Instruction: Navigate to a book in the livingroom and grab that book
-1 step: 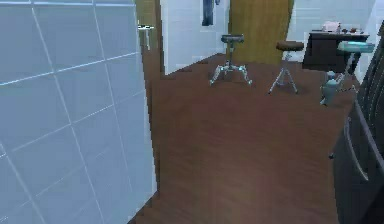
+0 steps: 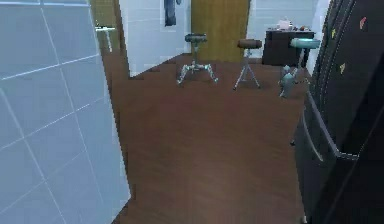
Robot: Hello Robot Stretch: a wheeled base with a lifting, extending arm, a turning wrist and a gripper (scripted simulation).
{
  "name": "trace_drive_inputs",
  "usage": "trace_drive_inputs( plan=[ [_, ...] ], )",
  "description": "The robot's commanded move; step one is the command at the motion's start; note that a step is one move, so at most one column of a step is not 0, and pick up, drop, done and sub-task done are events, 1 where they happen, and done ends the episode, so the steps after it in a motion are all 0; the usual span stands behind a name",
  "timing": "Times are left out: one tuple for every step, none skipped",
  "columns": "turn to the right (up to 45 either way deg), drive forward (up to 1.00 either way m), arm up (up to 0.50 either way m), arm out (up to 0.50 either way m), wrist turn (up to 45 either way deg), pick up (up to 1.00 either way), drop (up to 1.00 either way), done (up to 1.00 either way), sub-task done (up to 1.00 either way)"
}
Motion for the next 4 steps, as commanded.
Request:
trace_drive_inputs(
  plan=[
    [0.0, 1.0, 0.0, 0.0, 0.0, 0.0, 0.0, 0.0, 0.0],
    [3.0, 0.0, 0.0, 0.0, 0.0, 0.0, 0.0, 0.0, 0.0],
    [0.0, 0.4, 0.0, 0.0, 0.0, 0.0, 0.0, 0.0, 0.0],
    [-39.0, 0.0, 0.0, 0.0, 0.0, 0.0, 0.0, 0.0, 0.0]
  ],
)
